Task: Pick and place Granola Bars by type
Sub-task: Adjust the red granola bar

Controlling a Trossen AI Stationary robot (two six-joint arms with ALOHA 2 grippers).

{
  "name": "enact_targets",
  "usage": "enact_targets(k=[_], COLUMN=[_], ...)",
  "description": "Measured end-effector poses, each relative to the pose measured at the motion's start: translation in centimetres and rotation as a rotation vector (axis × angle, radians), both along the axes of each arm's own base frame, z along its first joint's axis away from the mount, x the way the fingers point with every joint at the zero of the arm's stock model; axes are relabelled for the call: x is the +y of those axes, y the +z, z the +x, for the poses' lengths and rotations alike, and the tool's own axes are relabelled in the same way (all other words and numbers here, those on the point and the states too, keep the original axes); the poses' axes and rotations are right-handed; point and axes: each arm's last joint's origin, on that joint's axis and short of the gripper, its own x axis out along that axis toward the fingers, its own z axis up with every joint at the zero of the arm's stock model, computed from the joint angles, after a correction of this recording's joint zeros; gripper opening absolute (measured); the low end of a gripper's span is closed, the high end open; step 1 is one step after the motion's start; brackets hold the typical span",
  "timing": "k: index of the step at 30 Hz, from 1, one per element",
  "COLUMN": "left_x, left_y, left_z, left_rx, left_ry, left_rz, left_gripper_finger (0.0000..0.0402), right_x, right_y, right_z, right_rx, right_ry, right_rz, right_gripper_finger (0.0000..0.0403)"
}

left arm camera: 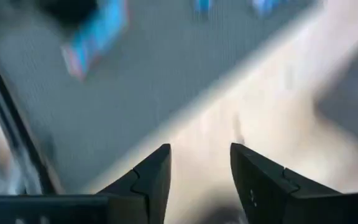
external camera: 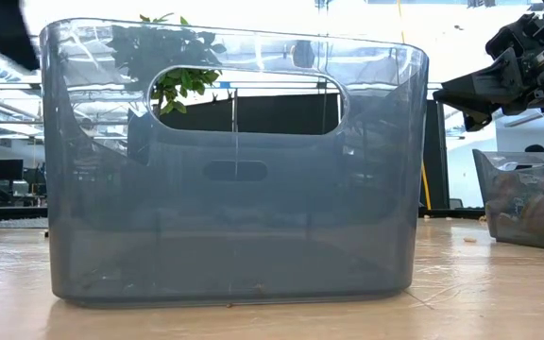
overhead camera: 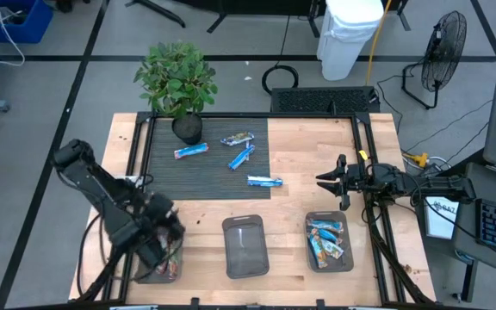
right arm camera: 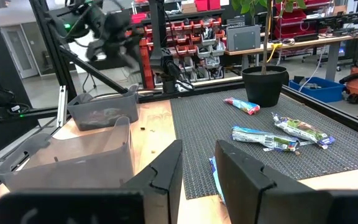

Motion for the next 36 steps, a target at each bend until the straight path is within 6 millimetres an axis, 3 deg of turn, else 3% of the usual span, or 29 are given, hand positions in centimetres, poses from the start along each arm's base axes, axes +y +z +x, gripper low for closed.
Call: enact_targets(k=[3,7,11,15,21,28,36], left_x=[2.1,6.0,10.4,14.6,19.2,23.2,25.6], left_y=[0.4,0.6,-1.1,-3.7,-5.7,-7.9,-11.3], left_z=[1.5,3.2,3.8,2.8,0.6,0.1,0.1], left_rx=[-0.031,0.075,0.114,0.112,-0.07,-0.321,-0.259], left_ry=[-0.039,0.029,0.075,0.081,0.012,-0.07,0.022], left_rz=[0.192,0.264,0.308,0.23,0.087,0.015,-0.087], left_gripper_finger=[0.015,0.0118,0.0068,0.001,0.0004,0.0003,0.0002], right_x=[0.0,0.0,0.0,0.0,0.0,0.0,0.0], right_y=[0.0,0.0,0.0,0.0,0.0,0.0,0.0], right_z=[0.0,0.0,0.0,0.0,0.0,0.0,0.0], right_rx=[-0.001,0.0,0.0,0.0,0.0,0.0,0.0], right_ry=[0.0,0.0,0.0,0.0,0.0,0.0,0.0], right_rz=[0.0,0.0,0.0,0.0,0.0,0.0,0.0], right_gripper_finger=[0.0086,0.0086,0.0086,0.0086,0.0087,0.0087,0.0087])
